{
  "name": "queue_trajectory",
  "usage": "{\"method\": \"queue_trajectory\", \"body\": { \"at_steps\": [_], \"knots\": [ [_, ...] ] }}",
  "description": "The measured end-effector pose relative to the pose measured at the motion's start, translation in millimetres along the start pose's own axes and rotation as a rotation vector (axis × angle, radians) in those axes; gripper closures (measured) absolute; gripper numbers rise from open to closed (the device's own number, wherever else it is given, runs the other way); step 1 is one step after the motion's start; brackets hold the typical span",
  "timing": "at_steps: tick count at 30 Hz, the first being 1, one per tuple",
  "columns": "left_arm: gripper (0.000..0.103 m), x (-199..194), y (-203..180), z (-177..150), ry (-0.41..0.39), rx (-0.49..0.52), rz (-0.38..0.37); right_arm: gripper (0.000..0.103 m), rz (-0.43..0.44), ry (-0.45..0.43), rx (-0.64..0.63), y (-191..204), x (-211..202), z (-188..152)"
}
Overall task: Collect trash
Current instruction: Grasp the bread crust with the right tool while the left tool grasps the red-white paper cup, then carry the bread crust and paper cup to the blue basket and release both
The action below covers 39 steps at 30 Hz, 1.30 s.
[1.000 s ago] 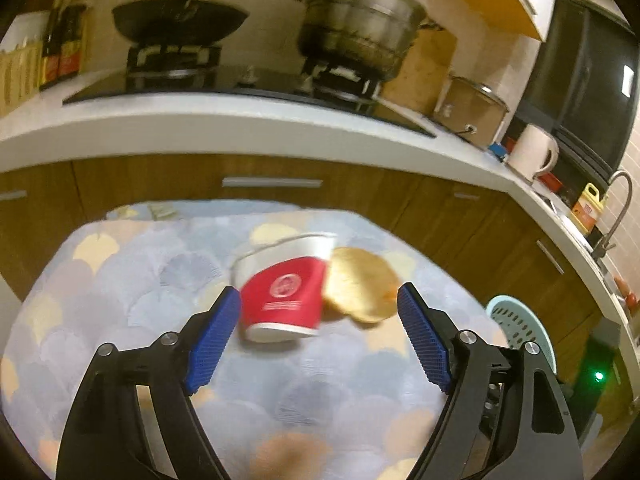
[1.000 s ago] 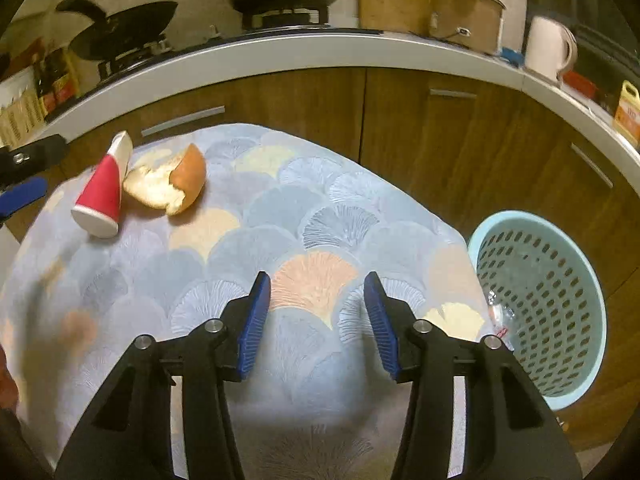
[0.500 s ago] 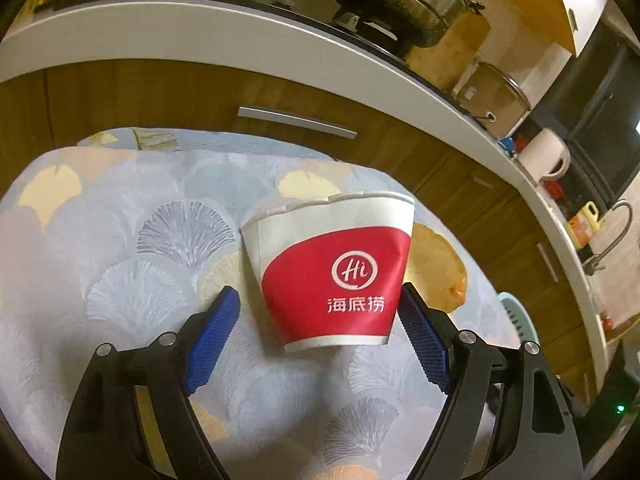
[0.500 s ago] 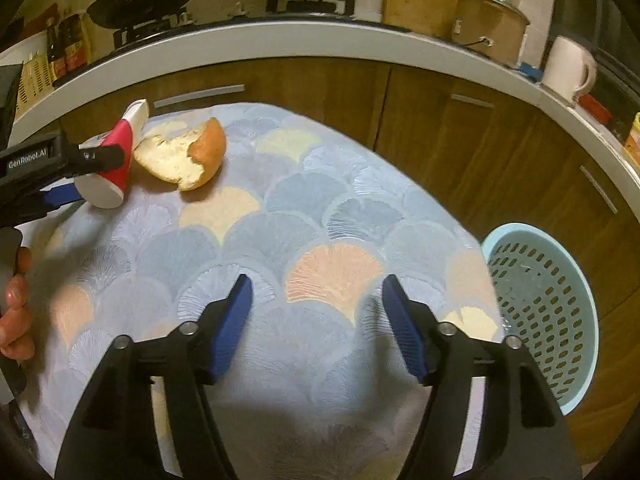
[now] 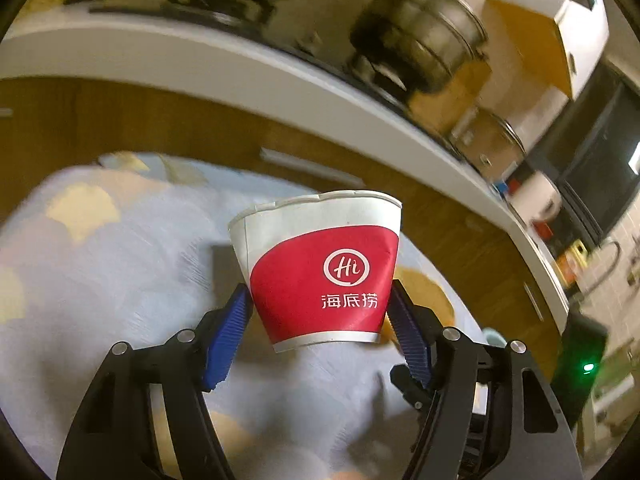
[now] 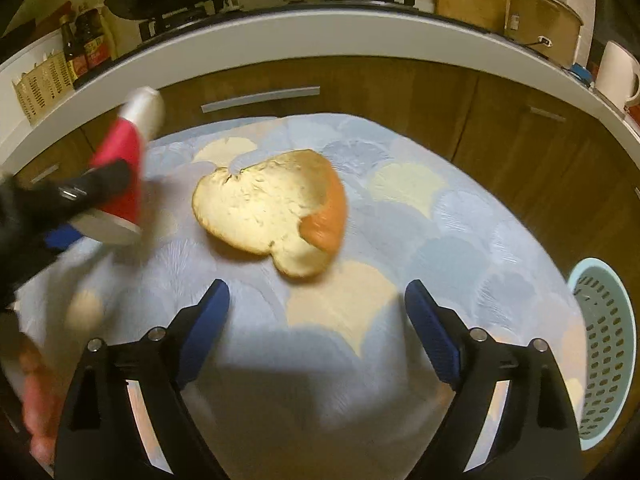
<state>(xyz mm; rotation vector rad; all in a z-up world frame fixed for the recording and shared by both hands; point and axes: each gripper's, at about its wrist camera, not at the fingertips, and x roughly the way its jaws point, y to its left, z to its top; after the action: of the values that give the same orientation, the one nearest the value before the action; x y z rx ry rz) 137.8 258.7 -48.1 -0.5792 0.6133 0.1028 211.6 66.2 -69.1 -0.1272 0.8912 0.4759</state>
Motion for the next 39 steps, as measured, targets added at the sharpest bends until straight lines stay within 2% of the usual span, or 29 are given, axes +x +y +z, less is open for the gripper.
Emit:
{"method": "queue_trajectory", "body": {
  "at_steps": [2, 5, 9, 11, 13, 14, 16, 19, 23, 26, 30, 35, 39],
  "knots": [
    [0.037, -6, 5, 3, -0.027, -0.020, 0.010, 0.018, -0.011, 0.008, -0.004, 5, 7, 6],
    [0.037, -8, 11, 6, -0.033, -0.060, -0.008, 0.011, -0.030, 0.026, -0.016, 14, 18, 15],
    [0.036, -6, 16, 8, -0.025, -0.091, -0.022, 0.011, -0.064, 0.013, -0.017, 22, 25, 27],
    [0.036, -6, 18, 8, -0.017, -0.093, -0.038, 0.014, -0.065, 0.010, -0.012, 22, 26, 30],
    [0.036, -7, 17, 9, -0.020, -0.089, -0.039, 0.034, -0.048, -0.009, -0.012, 21, 24, 31],
    [0.036, -8, 16, 10, -0.021, -0.089, -0.052, 0.038, -0.052, -0.018, -0.014, 21, 22, 30],
    [0.036, -9, 14, 9, -0.027, -0.077, -0.063, 0.058, -0.049, -0.050, -0.021, 22, 16, 28],
    [0.036, -10, 6, 6, -0.036, -0.031, -0.031, 0.070, -0.020, -0.102, -0.001, 20, 7, 27],
    [0.036, -19, -7, 4, -0.094, 0.038, 0.028, 0.071, 0.011, -0.215, 0.068, 6, -17, 21],
    [0.036, -23, -14, 2, -0.118, 0.076, 0.043, 0.072, 0.014, -0.224, 0.119, -4, -21, 20],
    [0.036, -19, -26, -3, -0.105, 0.128, 0.037, 0.072, 0.021, -0.236, 0.146, -13, -27, 19],
    [0.036, -18, -51, -14, -0.100, 0.204, 0.027, 0.072, -0.054, -0.270, 0.166, -36, -48, 12],
    [0.036, -21, -75, -31, -0.092, 0.280, 0.000, 0.072, -0.089, -0.327, 0.216, -67, -91, -7]
  ]
}}
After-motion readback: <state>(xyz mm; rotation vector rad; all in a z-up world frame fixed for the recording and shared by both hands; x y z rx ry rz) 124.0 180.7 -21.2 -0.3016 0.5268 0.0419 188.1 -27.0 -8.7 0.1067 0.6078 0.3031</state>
